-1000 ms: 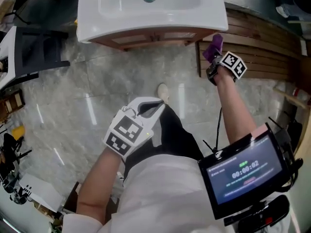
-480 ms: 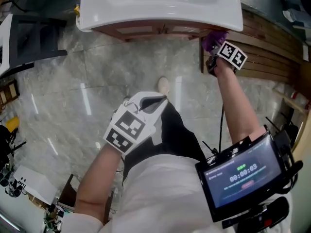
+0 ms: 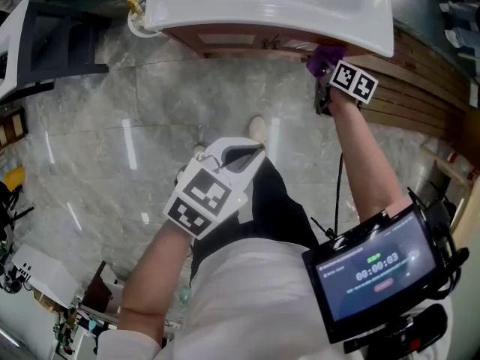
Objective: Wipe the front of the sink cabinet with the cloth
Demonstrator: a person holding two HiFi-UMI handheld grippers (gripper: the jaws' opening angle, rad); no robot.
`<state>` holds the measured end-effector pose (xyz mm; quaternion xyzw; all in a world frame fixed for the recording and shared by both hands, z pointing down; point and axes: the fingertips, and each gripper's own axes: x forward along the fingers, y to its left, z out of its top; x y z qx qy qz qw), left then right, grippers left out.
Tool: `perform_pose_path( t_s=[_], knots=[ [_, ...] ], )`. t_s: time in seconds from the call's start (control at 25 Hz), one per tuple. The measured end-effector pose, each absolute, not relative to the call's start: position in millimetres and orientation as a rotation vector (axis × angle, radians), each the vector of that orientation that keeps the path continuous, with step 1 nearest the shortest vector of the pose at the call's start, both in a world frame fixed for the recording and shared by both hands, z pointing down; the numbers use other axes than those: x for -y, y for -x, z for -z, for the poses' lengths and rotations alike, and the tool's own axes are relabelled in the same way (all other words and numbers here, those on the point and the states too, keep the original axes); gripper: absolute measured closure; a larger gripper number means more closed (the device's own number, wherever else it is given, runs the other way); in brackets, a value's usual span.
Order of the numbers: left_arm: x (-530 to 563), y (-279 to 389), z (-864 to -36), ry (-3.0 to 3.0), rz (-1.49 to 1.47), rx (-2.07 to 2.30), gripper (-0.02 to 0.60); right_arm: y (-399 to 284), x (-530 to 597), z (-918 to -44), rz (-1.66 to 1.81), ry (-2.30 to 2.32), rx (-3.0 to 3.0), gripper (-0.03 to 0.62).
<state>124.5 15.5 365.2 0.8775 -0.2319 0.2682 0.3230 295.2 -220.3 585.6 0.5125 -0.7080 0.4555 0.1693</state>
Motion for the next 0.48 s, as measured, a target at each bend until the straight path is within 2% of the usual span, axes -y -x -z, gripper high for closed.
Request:
perform_pose_path(
  t_s=[0.48],
  knots=[
    [-38, -74, -371, -2.273, -0.674, 0.665, 0.575, -200, 210, -585, -1.203, -1.288, 2.083, 0.513]
  ],
)
